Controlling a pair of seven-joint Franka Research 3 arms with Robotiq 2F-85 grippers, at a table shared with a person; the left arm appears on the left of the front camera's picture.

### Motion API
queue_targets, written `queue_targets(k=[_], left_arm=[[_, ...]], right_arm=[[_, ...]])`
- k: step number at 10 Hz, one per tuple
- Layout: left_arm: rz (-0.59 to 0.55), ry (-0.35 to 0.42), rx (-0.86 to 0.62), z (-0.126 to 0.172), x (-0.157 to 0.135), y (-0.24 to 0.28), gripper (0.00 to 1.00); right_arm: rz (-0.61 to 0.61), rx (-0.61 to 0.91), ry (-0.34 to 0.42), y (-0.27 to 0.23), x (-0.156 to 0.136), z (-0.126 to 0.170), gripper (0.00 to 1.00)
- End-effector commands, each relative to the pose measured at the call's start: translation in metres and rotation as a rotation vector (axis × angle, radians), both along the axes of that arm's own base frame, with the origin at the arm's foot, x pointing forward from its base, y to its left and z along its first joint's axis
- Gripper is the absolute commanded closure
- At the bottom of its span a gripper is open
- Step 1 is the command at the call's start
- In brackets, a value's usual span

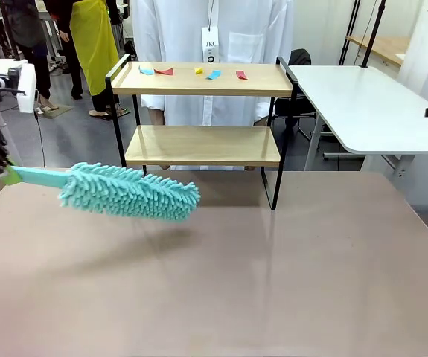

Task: Clean the shelf.
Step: Clean the specific section of the Shelf indicated by the human with the Duster.

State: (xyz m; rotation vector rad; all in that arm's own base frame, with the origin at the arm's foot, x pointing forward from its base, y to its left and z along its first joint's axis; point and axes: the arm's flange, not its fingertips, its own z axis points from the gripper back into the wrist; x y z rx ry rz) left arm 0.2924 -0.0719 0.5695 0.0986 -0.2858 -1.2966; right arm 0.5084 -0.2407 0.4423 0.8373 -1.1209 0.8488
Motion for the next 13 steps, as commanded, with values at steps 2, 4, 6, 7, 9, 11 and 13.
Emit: queue_targets(k=[2, 4, 6, 7, 9, 11, 13], left_arm=[[-0.064, 0.071, 0.131, -0.001, -0.009, -0.021, 0.87], [-0.027, 0.069, 0.159, -0.012, -0.013, -0.031, 0.87], [-0.075, 0.076, 0.126, -0.006, -0.013, -0.024, 0.87], [-0.075, 0.076, 0.126, -0.006, -0.013, -0.024, 0.87], [-0.075, 0.076, 0.126, -0.006, -0.013, -0.024, 0.87], [-0.075, 0.076, 0.126, -0.006, -0.013, -0.024, 0.87], [-0.075, 0.076, 0.126, -0.006, -0.013, -0.024, 0.87]], right_arm=[[0.002, -0.006, -0.003, 0.001, 0.000, 0.003, 0.00], [0.002, -0.006, -0.003, 0.001, 0.000, 0.003, 0.00], [0.002, -0.006, -0.003, 0.001, 0.000, 0.003, 0.00], [0.002, -0.006, -0.003, 0.001, 0.000, 0.003, 0.00], [0.002, -0.006, -0.003, 0.001, 0.000, 0.003, 0.00], [0.002, -0.006, -0.003, 0.001, 0.000, 0.003, 0.00], [0.002, -0.006, -0.003, 0.001, 0.000, 0.003, 0.00]])
